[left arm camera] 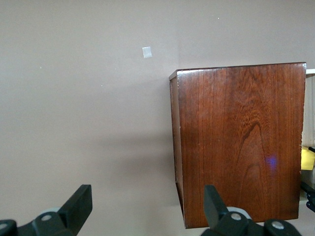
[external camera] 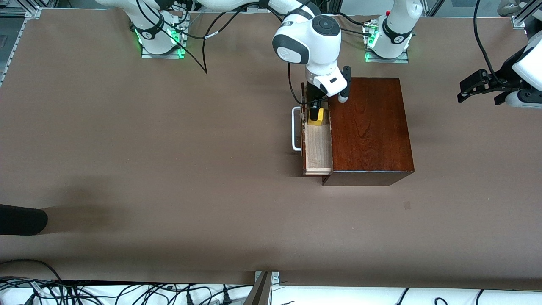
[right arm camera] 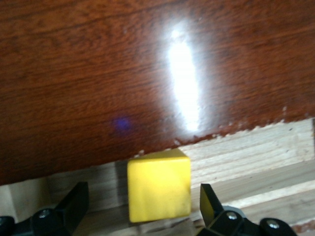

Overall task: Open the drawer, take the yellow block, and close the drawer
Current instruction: 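Close the right gripper on the yellow cube and lift it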

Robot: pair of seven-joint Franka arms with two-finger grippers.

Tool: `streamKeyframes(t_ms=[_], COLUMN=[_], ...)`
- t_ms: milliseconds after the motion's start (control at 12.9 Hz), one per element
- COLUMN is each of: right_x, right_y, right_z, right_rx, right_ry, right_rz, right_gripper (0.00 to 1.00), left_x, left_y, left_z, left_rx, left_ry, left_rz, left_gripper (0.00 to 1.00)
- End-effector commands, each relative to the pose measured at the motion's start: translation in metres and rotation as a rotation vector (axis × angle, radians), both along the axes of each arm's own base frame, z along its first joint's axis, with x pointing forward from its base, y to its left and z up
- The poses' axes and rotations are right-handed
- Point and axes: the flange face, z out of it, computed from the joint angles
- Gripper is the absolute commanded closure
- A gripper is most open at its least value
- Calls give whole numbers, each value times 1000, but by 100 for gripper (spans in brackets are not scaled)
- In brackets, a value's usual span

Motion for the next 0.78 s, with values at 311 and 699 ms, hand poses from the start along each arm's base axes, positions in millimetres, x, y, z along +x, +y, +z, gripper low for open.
streamKeyframes(t_ms=[311,699], right_x=[1,0], right_y=[9,4], right_z=[-19,4], right_rx=[7,-21], right_ry=[-29,-23], right_rz=[29,21], right_gripper=[34,100], left_x=[2,2], left_y=[-3,-12], left_z=[9,9], left_rx=[-13,-13], left_ry=[-2,-2], left_rz=[-19,-33], left_gripper=[0,0])
